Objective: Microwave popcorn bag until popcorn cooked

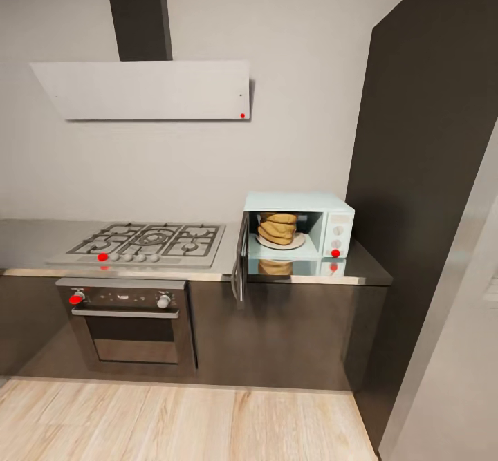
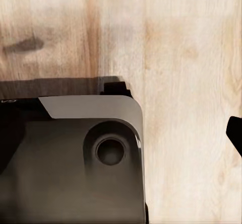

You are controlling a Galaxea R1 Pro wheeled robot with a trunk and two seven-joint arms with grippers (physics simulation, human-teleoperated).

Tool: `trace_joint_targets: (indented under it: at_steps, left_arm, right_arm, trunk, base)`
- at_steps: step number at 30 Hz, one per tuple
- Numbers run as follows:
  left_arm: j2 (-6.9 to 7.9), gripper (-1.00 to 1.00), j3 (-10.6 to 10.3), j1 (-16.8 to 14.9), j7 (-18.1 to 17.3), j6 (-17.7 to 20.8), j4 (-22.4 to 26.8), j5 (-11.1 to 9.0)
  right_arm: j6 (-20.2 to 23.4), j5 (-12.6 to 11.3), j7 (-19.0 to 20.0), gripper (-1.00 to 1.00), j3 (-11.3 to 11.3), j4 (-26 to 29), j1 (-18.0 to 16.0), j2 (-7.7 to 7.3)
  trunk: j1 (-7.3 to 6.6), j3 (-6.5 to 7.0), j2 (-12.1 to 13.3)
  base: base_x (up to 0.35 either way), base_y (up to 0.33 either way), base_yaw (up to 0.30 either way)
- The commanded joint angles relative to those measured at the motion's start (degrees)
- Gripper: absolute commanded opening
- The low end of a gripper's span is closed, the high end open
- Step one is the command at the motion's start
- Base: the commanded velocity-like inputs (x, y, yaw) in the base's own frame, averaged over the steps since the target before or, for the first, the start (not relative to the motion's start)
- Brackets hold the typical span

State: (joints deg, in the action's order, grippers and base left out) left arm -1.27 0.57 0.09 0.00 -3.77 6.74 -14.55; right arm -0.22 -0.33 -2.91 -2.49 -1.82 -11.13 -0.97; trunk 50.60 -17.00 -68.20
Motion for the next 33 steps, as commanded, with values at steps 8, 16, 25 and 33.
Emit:
trace_joint_targets:
  at_steps: [8, 16, 25, 33]
  left_arm:
    - [-0.05, 1.0, -0.3, 0.0, 0.0, 0.0, -0.3, 0.4]
    - [0.04, 1.0, -0.2, 0.0, 0.0, 0.0, -0.3, 0.0]
    - [0.63, 1.0, -0.1, 0.0, 0.0, -0.1, 3.1, -0.1]
    - [3.72, 1.0, -0.1, 0.0, -0.1, 6.0, 25.8, 0.4]
  right_arm:
    - [-2.2, 0.0, -0.1, 1.0, -0.2, -0.1, 0.6, 0.0]
    - [-3.8, 0.4, -0.1, 1.0, -0.1, -0.1, 0.7, 0.0]
    - [-3.7, 0.5, -0.1, 1.0, -0.1, -0.1, 0.7, 0.0]
    - [-3.8, 0.5, -0.1, 1.0, -0.1, -0.1, 0.7, 0.0]
  trunk:
    - [0.0, -0.06, 0.0]
    - [0.0, -0.06, 0.0]
    - [0.0, -0.06, 0.0]
    - [0.0, -0.06, 0.0]
  base:
    - [0.154, 0.0, 0.0]
    - [0.314, 0.0, 0.0]
    - [0.09, 0.0, 0.0]
    - [0.001, 0.0, 0.0]
